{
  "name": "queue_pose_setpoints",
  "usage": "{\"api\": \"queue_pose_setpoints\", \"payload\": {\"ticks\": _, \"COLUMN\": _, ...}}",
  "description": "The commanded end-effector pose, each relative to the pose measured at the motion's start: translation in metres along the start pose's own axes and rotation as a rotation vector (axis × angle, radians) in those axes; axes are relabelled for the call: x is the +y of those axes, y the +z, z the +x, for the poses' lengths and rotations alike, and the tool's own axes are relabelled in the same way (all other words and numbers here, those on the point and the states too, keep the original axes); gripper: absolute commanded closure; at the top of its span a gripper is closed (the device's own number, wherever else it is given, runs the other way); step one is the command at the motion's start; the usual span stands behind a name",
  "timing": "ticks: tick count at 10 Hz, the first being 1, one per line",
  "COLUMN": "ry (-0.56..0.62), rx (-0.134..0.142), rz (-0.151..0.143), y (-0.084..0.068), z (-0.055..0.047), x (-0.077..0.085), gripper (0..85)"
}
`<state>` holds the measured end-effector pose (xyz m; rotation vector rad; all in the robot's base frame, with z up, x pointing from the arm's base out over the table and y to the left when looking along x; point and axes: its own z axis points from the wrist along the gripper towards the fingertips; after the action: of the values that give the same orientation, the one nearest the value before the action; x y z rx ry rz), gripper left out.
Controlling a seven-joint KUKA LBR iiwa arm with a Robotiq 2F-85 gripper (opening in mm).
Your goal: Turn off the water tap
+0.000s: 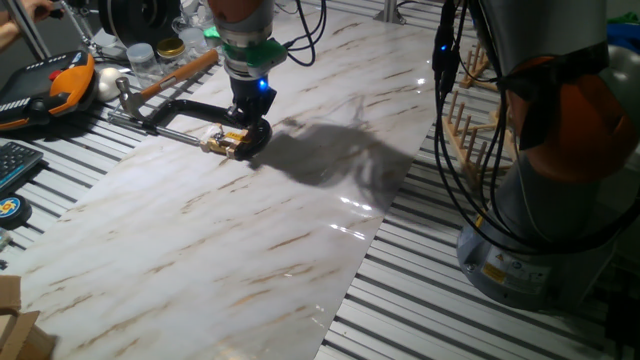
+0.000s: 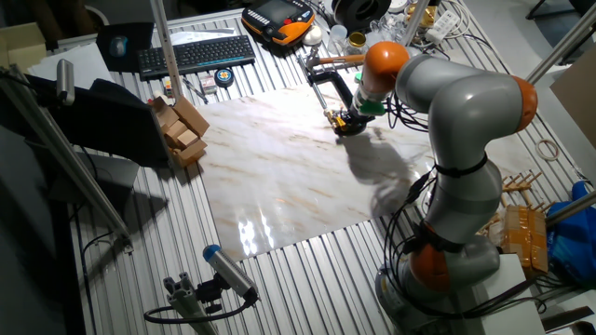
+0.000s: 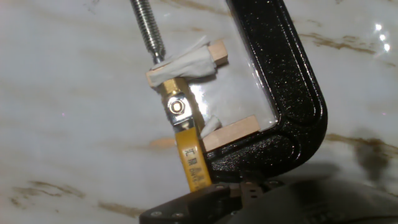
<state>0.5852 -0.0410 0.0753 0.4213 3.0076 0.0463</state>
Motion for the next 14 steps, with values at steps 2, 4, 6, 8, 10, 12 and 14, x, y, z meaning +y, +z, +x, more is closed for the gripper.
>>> {"api": "queue_pose_setpoints", "payload": {"ticks": 2, "ry": 0.011, "rx": 0.001, "rz": -0.004, "y": 0.001, "z": 0.002, "x": 0.008, "gripper": 85.0}}
{"api": "queue_pose_setpoints", "payload": {"ticks": 4, "ry": 0.043, "rx": 0.006, "rz": -0.020, "y": 0.003, "z": 0.009, "x": 0.024, "gripper": 85.0}}
{"api": "queue_pose_setpoints", "payload": {"ticks": 6, "ry": 0.063, "rx": 0.002, "rz": -0.007, "y": 0.001, "z": 0.013, "x": 0.039, "gripper": 85.0}}
{"api": "queue_pose_setpoints", "payload": {"ticks": 8, "ry": 0.077, "rx": -0.001, "rz": 0.003, "y": 0.000, "z": 0.020, "x": 0.050, "gripper": 85.0}}
{"api": "queue_pose_setpoints", "payload": {"ticks": 10, "ry": 0.083, "rx": -0.004, "rz": 0.010, "y": 0.000, "z": 0.023, "x": 0.056, "gripper": 85.0}}
{"api": "queue_pose_setpoints", "payload": {"ticks": 12, "ry": 0.084, "rx": -0.007, "rz": 0.011, "y": 0.001, "z": 0.024, "x": 0.059, "gripper": 85.0}}
{"api": "queue_pose_setpoints", "payload": {"ticks": 14, "ry": 0.088, "rx": -0.009, "rz": 0.018, "y": 0.001, "z": 0.025, "x": 0.064, "gripper": 85.0}}
